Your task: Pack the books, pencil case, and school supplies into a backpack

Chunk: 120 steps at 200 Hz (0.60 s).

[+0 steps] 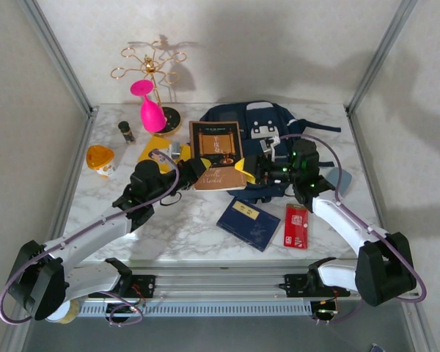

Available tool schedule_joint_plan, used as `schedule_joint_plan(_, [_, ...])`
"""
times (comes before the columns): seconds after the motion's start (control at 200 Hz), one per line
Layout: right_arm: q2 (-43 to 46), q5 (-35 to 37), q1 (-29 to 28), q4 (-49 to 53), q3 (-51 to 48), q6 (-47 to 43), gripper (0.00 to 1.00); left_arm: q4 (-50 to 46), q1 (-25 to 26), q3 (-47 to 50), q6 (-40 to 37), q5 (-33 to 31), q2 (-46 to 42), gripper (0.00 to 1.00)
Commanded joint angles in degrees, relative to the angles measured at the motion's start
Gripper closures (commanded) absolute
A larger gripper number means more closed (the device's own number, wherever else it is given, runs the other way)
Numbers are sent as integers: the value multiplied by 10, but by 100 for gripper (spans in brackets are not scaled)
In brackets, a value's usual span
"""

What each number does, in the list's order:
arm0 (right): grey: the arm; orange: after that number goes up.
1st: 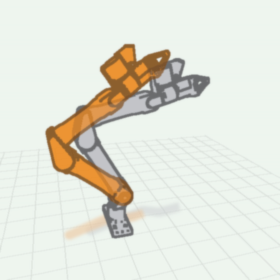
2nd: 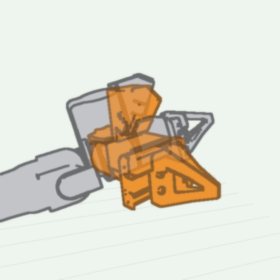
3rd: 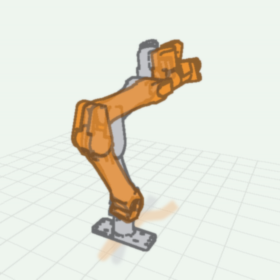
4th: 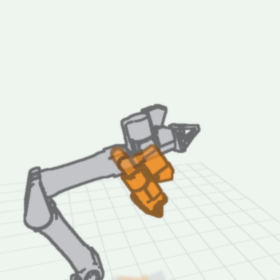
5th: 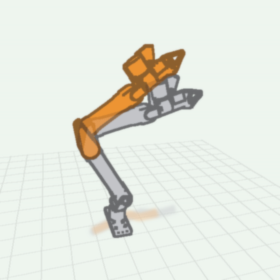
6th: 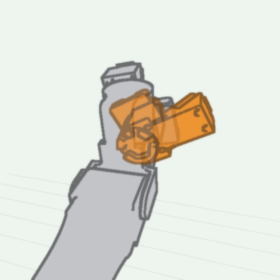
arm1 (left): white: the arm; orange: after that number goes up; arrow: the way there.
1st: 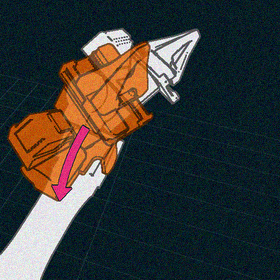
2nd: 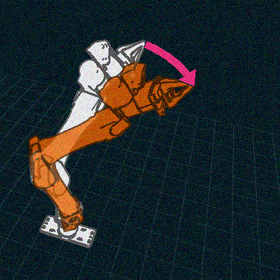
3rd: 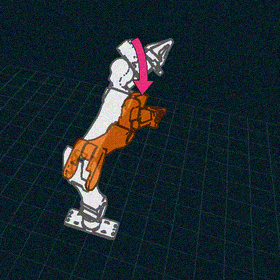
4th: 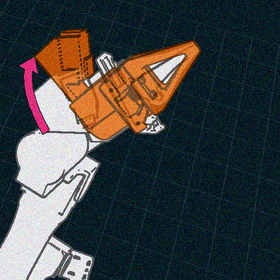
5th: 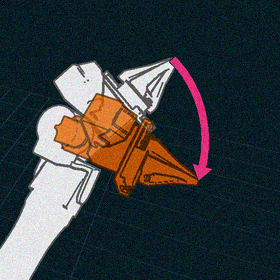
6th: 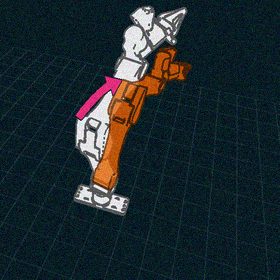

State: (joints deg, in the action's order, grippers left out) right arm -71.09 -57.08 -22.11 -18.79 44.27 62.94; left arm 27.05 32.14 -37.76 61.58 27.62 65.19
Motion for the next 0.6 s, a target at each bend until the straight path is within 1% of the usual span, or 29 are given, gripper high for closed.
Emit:
schedule_joint_plan(0.0, [9,-27,3,-52,-1,-1,63,23,6,-25,-20,1,5,100])
schedule_joint_plan(0.075, [9,-19,6,8,12,-49,67,23,14,-30,-26,4,9,100])
schedule_joint_plan(0.125, [9,-8,12,42,19,-74,76,20,18,-32,-30,3,12,99])
schedule_joint_plan(0.195, [6,-14,16,37,18,-75,84,17,22,-36,-31,4,19,96])
schedule_joint_plan(0.245, [8,-19,18,32,20,-73,88,22,25,-39,-30,11,24,92])
schedule_joint_plan(0.295, [10,-19,23,47,28,-84,94,21,26,-43,-33,15,28,80])
schedule_joint_plan(0.33, [12,-15,31,71,36,-98,100,15,26,-46,-40,16,28,64])
schedule_joint_plan(0.355, [14,-11,37,90,44,-111,100,7,26,-49,-48,12,26,55])
schedule_joint_plan(0.385, [18,-4,48,120,53,-128,100,-7,25,-56,-62,5,24,48])
schedule_joint_plan(0.496, [34,42,108,229,88,-183,100,-78,24,-92,-134,-38,29,30])
schedule_joint_plan(0.556, [36,82,152,297,109,-211,100,-177,25,-136,-197,-58,56,26])
schedule_joint_plan(0.596, [39,102,179,321,113,-219,100,-230,26,-169,-239,-63,81,25])
